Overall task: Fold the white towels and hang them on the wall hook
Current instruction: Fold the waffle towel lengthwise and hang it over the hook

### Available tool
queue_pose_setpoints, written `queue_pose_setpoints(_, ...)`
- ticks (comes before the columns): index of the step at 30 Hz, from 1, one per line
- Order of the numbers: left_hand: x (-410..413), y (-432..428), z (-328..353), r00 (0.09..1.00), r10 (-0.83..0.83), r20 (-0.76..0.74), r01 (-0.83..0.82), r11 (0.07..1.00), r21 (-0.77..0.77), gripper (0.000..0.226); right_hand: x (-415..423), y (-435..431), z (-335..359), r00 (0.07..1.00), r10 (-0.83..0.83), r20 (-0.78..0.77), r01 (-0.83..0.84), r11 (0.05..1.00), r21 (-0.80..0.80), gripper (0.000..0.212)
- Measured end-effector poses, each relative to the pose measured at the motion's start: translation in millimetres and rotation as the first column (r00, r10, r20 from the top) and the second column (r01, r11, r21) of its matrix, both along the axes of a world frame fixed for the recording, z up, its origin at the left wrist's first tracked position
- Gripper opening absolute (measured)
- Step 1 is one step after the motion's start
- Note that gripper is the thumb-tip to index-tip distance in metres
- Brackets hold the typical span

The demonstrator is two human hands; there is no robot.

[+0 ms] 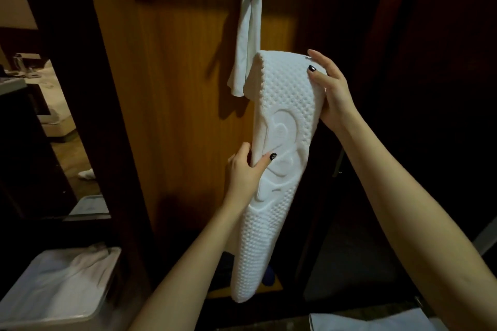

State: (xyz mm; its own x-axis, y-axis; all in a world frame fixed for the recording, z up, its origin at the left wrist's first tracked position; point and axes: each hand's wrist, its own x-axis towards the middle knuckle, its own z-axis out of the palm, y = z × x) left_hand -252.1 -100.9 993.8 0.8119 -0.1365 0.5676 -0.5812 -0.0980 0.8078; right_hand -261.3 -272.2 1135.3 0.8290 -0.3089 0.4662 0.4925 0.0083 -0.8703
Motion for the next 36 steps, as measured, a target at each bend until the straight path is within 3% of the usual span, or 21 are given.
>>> queue_pose_setpoints(4, 1, 7, -5, 0.992, -0.127, -0.005, 0.127, 0.992, -0.007, 0.035, 1, -4, -4, 0.998, 0.056, -0.027, -0.056, 0.998, 0.000, 0.033)
queue_pose_setpoints(7, 11, 11, -4, 0.933, -0.325, -0.156, 0.326, 0.945, -0.019, 0.072, 3, -5, -4, 0.992, 0.122, -0.022, -0.120, 0.991, 0.051, 0.033)
queue_pose_setpoints(9, 12, 12, -3, 0.908, -0.368, -0.199, 0.368, 0.929, -0.038, 0.063, 4, -7, -4, 0.990, 0.139, -0.019, -0.137, 0.987, 0.088, 0.033)
queue_pose_setpoints(15, 23, 16, -16, 0.962, -0.249, -0.108, 0.250, 0.968, -0.011, 0.032, 6, -10, -5, 0.994, 0.086, -0.068, -0.080, 0.993, 0.084, 0.034)
queue_pose_setpoints(17, 26, 19, -16, 0.955, -0.278, -0.102, 0.281, 0.960, 0.012, 0.018, 7, -10, -4, 0.996, 0.053, -0.070, -0.046, 0.994, 0.099, 0.033)
queue_pose_setpoints(23, 35, 23, -24, 0.909, -0.373, -0.185, 0.393, 0.916, 0.081, 0.027, 14, -6, -7, 0.994, -0.099, -0.048, 0.103, 0.989, 0.106, 0.030)
queue_pose_setpoints(26, 41, 25, -41, 0.862, -0.408, -0.302, 0.458, 0.881, 0.118, 0.037, 17, -7, -10, 0.990, -0.139, -0.028, 0.141, 0.980, 0.139, 0.031)
queue_pose_setpoints(31, 50, 29, -52, 0.844, -0.420, -0.334, 0.450, 0.893, 0.013, 0.038, 21, -7, -10, 0.977, -0.211, -0.002, 0.207, 0.958, 0.197, 0.033)
queue_pose_setpoints(34, 61, 34, -41, 0.862, -0.396, -0.317, 0.411, 0.912, -0.022, 0.024, 23, -12, -9, 0.967, -0.254, 0.017, 0.243, 0.942, 0.232, 0.035)
queue_pose_setpoints(36, 71, 41, -22, 0.851, -0.422, -0.312, 0.416, 0.905, -0.091, 0.033, 23, -18, -6, 0.958, -0.285, 0.023, 0.274, 0.939, 0.209, 0.040)
